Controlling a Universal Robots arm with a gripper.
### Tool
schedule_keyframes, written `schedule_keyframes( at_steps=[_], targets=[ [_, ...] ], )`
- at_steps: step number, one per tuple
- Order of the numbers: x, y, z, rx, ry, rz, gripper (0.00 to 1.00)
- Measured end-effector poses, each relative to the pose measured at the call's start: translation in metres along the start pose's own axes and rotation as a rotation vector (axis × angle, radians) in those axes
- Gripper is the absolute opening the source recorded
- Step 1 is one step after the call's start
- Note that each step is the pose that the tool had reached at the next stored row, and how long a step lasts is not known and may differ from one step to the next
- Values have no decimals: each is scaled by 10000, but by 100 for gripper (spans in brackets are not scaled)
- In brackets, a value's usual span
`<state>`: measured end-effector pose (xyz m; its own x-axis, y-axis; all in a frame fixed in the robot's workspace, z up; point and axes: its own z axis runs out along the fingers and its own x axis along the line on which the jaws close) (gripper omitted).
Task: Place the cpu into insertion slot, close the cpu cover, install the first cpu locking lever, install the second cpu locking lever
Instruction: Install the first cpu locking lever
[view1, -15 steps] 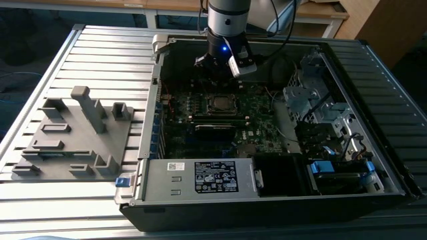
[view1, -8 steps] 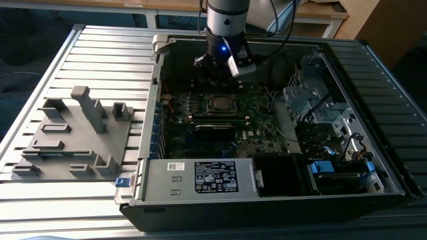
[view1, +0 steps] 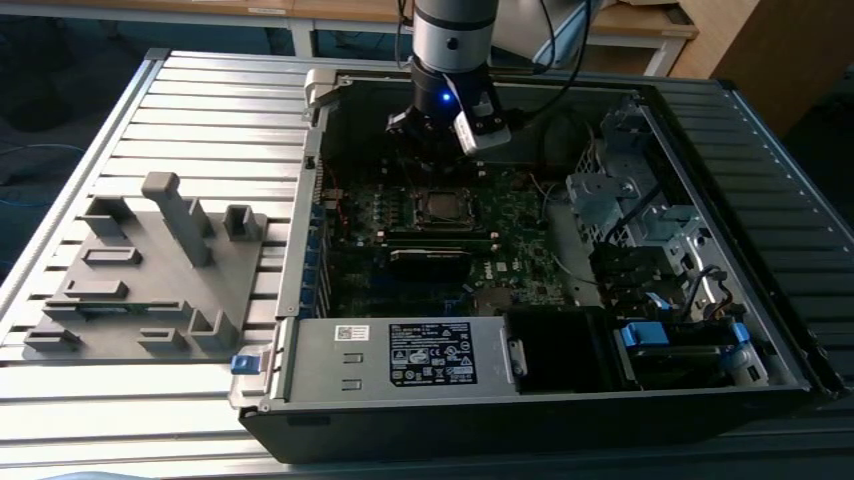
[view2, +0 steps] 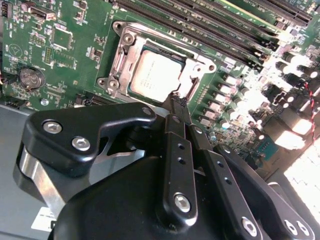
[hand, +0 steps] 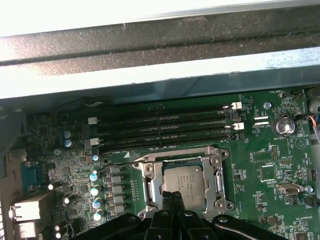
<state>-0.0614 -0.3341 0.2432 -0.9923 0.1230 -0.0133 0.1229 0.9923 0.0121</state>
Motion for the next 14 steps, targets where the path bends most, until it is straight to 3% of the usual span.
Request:
schedule_keyframes(
  at_steps=[14],
  targets=[
    [-1, 1, -76, 0, 0, 0, 10]
  ],
)
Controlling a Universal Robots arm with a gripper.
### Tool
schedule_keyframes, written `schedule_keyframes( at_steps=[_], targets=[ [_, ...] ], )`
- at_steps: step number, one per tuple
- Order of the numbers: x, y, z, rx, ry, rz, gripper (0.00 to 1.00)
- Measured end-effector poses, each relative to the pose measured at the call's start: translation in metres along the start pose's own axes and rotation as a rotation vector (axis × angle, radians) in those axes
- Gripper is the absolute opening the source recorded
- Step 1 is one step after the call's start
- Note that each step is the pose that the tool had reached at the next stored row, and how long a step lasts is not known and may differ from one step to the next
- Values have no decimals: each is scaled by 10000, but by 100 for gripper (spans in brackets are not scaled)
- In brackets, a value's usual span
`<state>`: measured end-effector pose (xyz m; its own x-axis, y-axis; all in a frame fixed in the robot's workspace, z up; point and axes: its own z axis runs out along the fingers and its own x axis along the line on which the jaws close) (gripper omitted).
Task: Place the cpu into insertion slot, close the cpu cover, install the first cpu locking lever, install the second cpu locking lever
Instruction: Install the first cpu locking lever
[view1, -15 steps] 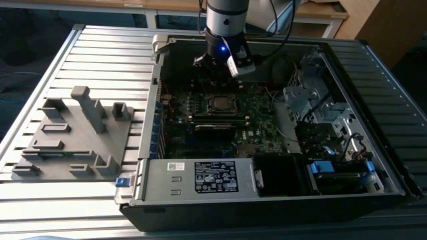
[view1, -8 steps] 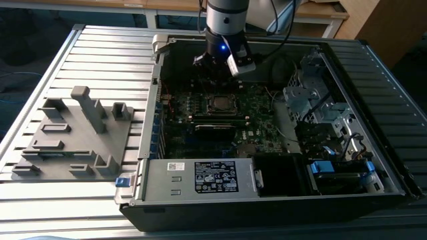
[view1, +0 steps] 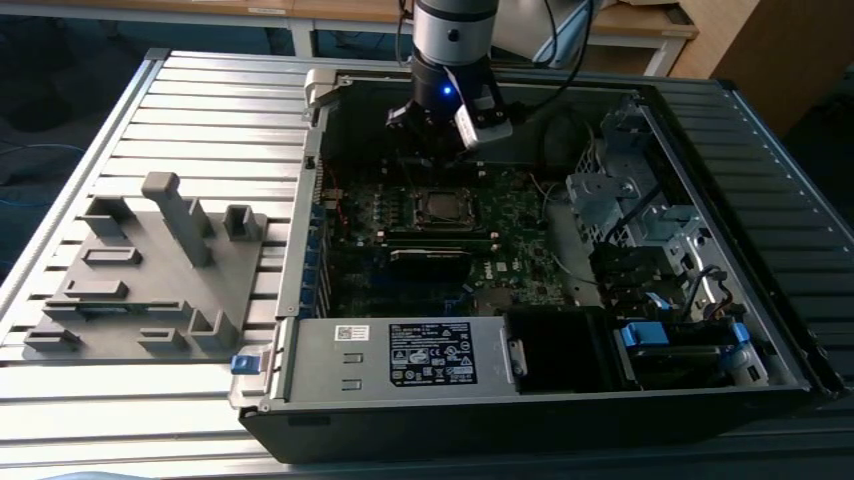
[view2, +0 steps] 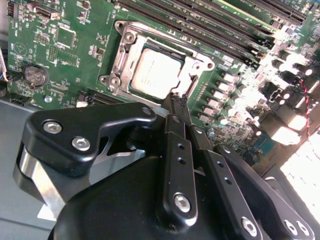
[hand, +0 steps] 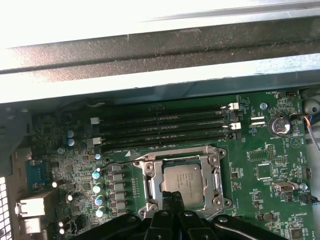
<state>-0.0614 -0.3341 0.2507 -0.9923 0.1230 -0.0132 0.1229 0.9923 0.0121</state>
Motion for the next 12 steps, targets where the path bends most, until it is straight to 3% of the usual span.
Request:
schedule_keyframes(
  at_steps=[12],
  targets=[
    [-1, 1, -52, 0, 0, 0, 10]
  ],
)
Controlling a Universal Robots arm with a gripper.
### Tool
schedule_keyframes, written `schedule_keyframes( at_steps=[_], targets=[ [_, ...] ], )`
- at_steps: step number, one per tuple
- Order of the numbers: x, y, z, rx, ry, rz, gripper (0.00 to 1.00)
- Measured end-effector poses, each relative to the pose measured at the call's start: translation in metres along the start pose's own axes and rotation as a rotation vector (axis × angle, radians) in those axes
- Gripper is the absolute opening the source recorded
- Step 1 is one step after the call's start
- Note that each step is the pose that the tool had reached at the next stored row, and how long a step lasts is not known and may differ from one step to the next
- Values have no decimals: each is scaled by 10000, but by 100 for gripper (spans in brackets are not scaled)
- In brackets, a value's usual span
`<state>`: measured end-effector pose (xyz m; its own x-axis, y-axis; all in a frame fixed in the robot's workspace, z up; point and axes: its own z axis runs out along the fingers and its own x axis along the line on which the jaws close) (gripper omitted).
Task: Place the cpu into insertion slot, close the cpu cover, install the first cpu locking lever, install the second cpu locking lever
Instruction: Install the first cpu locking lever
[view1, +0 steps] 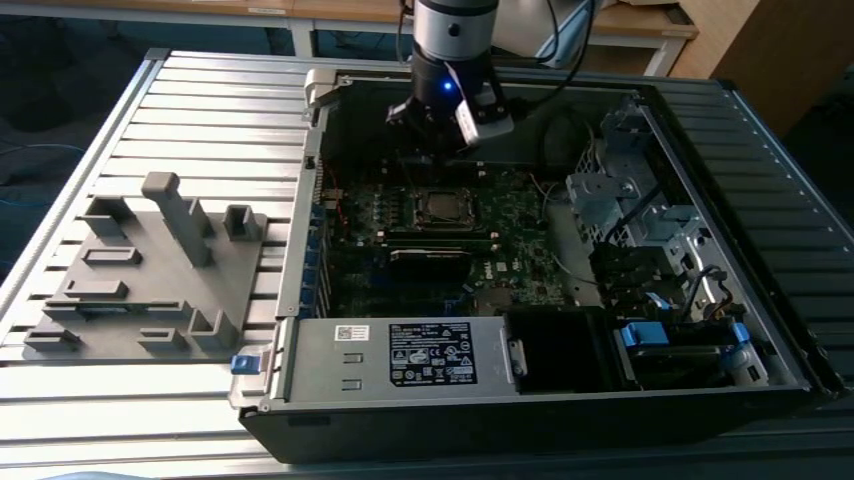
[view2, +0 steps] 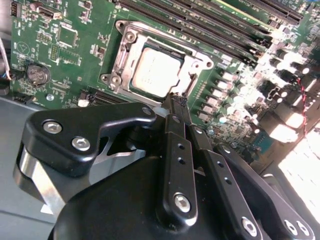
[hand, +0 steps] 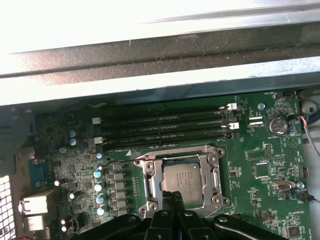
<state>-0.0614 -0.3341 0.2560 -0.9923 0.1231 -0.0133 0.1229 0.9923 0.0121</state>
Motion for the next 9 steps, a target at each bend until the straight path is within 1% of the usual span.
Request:
schedule_keyframes(
  at_steps=[4, 7, 9],
  targets=[
    [-1, 0, -28, -1, -1, 0, 10],
    [0, 0, -28, -3, -2, -2, 10],
    [18, -2, -30, -1, -9, 0, 10]
  ],
)
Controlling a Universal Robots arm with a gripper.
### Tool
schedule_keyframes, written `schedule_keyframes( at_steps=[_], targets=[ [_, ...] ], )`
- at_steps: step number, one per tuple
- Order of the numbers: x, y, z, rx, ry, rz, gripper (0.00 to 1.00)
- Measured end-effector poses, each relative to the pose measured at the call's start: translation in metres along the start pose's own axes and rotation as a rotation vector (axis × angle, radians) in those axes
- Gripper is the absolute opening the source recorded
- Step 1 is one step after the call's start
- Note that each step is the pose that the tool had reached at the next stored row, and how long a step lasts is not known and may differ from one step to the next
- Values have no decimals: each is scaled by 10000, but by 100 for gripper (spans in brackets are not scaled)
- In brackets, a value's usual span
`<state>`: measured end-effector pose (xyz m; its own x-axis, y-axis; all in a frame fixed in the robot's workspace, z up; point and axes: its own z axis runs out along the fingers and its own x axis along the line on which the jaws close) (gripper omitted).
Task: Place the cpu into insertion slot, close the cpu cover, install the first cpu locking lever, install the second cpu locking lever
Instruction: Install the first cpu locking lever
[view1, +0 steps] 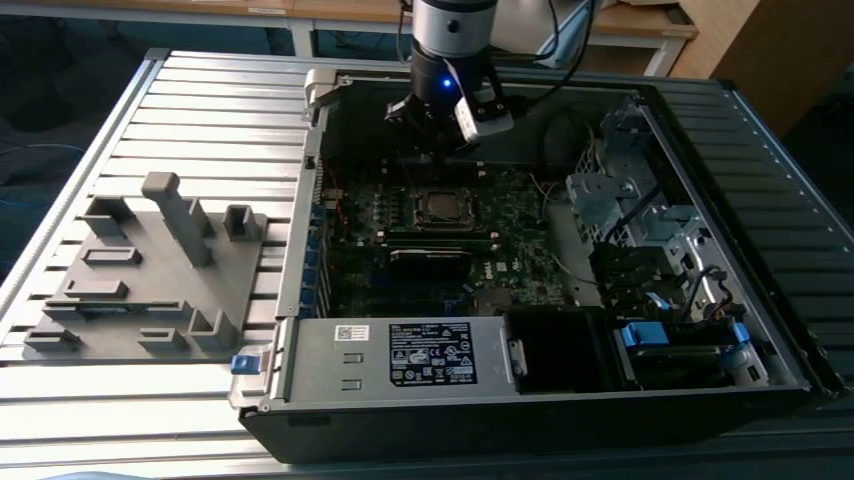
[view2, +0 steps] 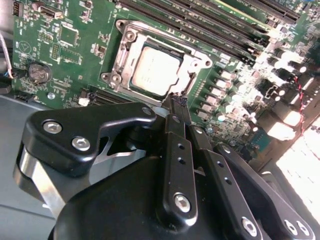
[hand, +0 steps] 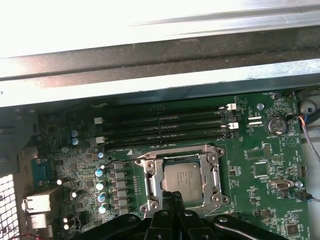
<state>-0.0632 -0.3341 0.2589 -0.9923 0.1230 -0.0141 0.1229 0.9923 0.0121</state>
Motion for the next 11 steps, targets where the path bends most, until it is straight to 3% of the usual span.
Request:
schedule_keyframes(
  at_steps=[11],
  targets=[
    [191, -36, 6, -11, -77, 0, 10]
  ],
)
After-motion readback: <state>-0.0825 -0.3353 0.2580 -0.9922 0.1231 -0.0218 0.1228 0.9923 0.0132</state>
